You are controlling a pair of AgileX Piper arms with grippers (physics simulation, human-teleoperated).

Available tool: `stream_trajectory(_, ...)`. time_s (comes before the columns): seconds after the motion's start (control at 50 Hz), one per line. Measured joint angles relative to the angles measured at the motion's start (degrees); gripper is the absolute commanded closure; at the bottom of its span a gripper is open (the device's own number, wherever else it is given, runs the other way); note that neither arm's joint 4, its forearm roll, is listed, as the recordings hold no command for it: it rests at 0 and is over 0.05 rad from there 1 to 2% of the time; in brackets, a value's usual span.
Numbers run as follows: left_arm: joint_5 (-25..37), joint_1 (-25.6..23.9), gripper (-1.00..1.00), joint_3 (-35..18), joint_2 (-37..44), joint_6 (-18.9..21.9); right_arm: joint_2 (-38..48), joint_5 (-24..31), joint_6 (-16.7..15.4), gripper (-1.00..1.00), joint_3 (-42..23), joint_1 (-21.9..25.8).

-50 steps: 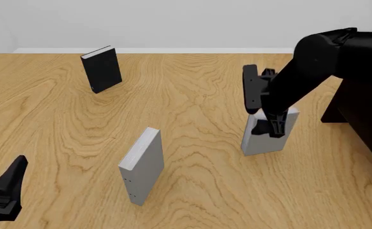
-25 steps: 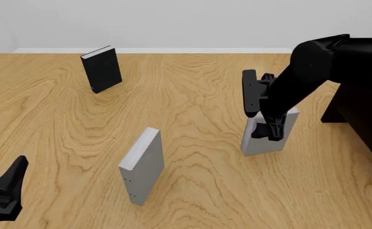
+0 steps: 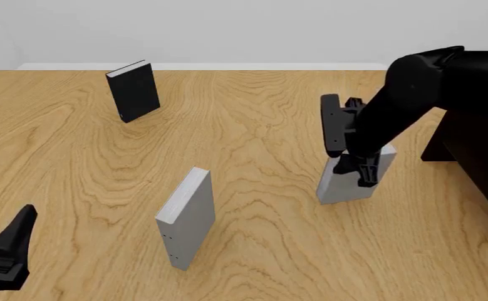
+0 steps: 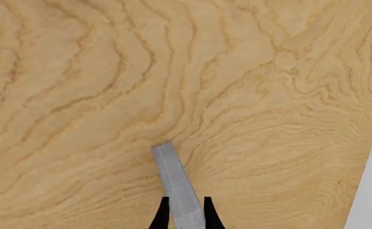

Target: Pick up the book on the right and place it on the cabinet shelf.

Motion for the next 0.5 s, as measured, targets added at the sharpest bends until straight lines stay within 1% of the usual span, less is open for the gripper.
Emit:
stream_trajectory(0.22, 0.0, -0.2, -1.00, 0.0, -0.2, -0.3, -0.7, 1.6, -0.4, 1.00, -0.3, -0.5)
stream_trajectory(0.5, -0.1, -0.6, -1.00, 0.0, -0.7, -0.9, -2.9, 3.9, -0.8, 1.00, -1.4, -2.2)
